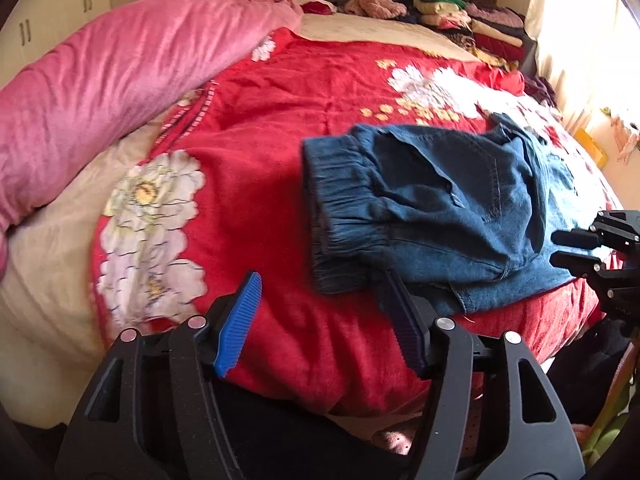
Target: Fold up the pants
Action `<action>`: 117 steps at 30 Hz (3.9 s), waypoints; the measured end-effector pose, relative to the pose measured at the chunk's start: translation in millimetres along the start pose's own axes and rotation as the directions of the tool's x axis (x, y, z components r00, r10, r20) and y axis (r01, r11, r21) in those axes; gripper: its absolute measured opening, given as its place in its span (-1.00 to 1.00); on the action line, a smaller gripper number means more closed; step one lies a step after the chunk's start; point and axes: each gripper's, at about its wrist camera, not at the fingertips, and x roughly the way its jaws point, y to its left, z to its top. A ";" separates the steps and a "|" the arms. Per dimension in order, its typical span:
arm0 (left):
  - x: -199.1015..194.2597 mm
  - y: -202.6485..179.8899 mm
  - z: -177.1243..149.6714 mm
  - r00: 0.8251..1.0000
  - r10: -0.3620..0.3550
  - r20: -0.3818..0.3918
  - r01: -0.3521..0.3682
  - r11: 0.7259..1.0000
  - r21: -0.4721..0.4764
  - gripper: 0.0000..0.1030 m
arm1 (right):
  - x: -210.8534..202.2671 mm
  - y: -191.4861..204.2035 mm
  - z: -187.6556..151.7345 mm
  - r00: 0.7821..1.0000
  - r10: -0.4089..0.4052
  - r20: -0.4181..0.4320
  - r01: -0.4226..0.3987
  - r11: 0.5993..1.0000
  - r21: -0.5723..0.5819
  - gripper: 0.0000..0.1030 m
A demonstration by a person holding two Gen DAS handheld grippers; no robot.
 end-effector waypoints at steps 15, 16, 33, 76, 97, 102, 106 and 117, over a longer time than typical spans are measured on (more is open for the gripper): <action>28.3 -32.1 46.7 0.999 0.047 0.009 -0.047 0.999 -0.026 0.07 | 21.8 -84.6 -8.2 0.999 0.038 -0.031 -0.015 0.828 0.560 -0.95; 36.1 -32.6 45.7 0.998 0.069 -0.007 -0.069 0.998 -0.016 0.07 | 14.0 -82.6 -9.4 0.999 0.043 -0.014 -0.027 0.831 0.555 -0.95; 13.0 -19.8 25.0 0.994 0.108 0.006 -0.108 0.994 -0.010 0.24 | -34.9 -39.8 -22.2 0.999 -0.049 -0.017 0.052 0.897 0.438 -0.67; 71.7 -225.3 27.6 0.921 -0.367 -0.130 0.386 0.903 0.187 0.20 | 87.3 -250.2 69.8 0.960 -0.222 -0.171 0.279 0.803 0.526 -0.75; 50.3 -241.9 19.9 0.935 -0.348 -0.065 0.349 0.877 0.330 -1.00 | -141.1 -213.4 -147.5 0.962 -0.273 0.013 0.157 0.590 0.792 -0.80; 49.7 -247.6 7.3 0.948 -0.309 -0.076 0.313 0.865 0.391 -1.00 | -127.4 -201.2 -184.2 0.973 -0.228 -0.029 0.151 0.539 0.829 -0.80; 52.6 -244.9 3.0 0.953 -0.288 -0.088 0.299 0.866 0.401 -1.00 | -129.1 -196.8 -186.4 0.975 -0.219 -0.029 0.145 0.534 0.833 -0.80; 52.9 -245.0 -4.5 0.957 -0.274 -0.095 0.288 0.855 0.432 -1.00 | -174.1 -183.1 -174.1 0.919 -0.394 -0.032 0.268 0.562 0.783 -0.04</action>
